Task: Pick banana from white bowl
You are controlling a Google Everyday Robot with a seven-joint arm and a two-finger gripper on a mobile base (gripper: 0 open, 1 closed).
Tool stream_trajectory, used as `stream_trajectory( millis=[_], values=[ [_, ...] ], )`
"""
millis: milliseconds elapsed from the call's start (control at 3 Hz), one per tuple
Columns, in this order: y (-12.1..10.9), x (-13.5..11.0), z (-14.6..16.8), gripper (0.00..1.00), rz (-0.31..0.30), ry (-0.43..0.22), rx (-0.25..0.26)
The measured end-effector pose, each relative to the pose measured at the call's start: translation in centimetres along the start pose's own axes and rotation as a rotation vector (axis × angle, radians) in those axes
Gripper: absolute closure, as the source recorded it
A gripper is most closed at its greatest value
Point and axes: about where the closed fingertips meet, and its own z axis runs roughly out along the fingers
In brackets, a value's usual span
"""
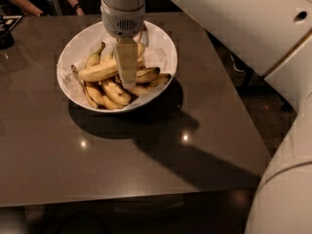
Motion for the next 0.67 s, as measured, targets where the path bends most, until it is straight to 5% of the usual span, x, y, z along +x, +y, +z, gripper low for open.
stream_trajectory(
  millis=[667],
  values=[
    [0.04,0.19,1.61,0.2,0.018,0.0,-0.033]
  ],
)
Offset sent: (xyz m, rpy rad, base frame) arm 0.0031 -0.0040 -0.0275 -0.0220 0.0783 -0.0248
